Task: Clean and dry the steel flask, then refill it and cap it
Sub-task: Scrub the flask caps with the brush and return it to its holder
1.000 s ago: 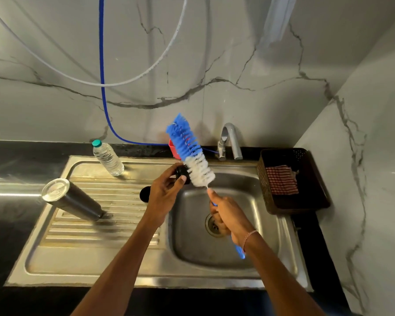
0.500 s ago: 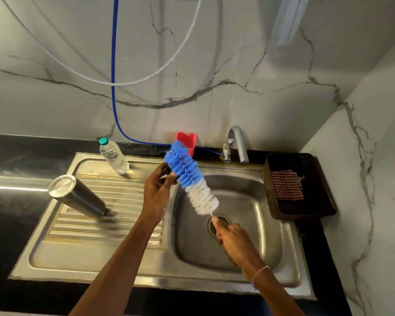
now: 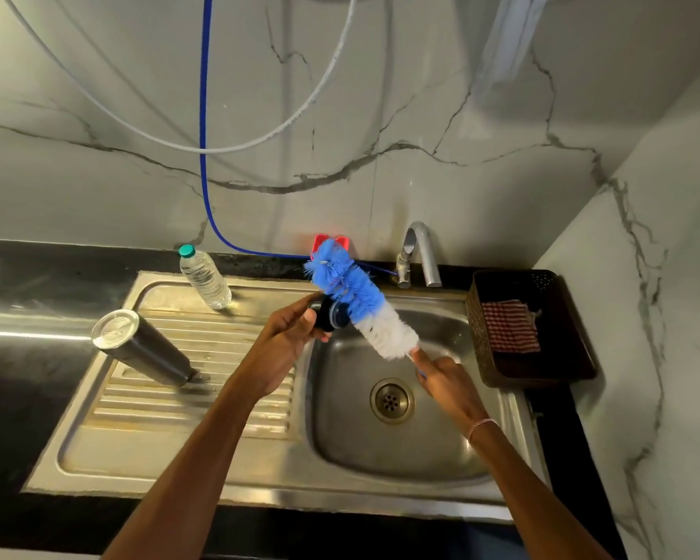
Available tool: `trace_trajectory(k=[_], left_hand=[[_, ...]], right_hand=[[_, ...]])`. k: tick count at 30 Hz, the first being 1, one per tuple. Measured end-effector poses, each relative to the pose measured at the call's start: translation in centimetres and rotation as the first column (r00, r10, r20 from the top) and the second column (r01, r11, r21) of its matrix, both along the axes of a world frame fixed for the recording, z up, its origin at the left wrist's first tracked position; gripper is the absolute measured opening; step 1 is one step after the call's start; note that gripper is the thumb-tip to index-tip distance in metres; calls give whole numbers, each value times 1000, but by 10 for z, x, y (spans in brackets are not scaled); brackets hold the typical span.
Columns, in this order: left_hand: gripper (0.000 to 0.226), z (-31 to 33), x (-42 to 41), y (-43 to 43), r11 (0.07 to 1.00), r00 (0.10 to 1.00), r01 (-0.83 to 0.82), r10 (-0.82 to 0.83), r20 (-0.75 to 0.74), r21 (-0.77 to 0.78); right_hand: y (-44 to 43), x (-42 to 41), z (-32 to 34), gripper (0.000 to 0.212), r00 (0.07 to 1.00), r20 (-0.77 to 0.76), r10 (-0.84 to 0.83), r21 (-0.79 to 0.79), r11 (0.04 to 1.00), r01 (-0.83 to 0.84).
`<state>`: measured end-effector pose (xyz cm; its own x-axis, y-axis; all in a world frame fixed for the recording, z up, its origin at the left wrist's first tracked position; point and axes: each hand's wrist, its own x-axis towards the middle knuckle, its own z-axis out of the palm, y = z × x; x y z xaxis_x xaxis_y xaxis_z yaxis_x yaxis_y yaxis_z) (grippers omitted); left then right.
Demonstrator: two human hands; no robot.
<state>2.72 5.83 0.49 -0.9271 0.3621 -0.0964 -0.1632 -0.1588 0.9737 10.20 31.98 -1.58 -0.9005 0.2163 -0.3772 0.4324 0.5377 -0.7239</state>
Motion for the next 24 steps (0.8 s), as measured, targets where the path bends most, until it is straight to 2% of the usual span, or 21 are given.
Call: trace_trajectory(k=[2,5,7,10,14,17,19,21,24], left_hand=[[42,-2,5,8,999,999,23,-25,47,36],[65,1,10,23,999,999,46,-46,27,2],[60,2,4,23,999,1000,7,-7,14,35],[53,1,-7,16,988,996,-90,87,28,122],[40,-7,5,29,994,997,-77,76,16,81],[39,-7,9,40,997,998,-50,51,-25,52],[43,-2,4,39,994,996,-90,92,-20,65],[42,2,-3,36,977,979,-203,203,0,64],[44,-2,-8,37,938,938,-345,346,18,-47]], right_hand=[[-4,-6,4,72,1000,-9,7,30,1000,-7],[-16,-25,17,70,1000,-24,-2,77,997,4],[-21,-26,15,66,1000,-12,-24,43,999,25],[-19,-3,-1,57,993,87,-84,-25,996,86],[-26,0,0,46,980,144,-134,-73,987,146],[-30,-20,20,45,993,98,-66,-72,995,73],[-33,-20,27,48,995,95,-4,-73,997,11],[-33,-4,28,57,987,157,-46,-151,986,70],[-33,27,36,59,943,332,-9,-411,899,153]])
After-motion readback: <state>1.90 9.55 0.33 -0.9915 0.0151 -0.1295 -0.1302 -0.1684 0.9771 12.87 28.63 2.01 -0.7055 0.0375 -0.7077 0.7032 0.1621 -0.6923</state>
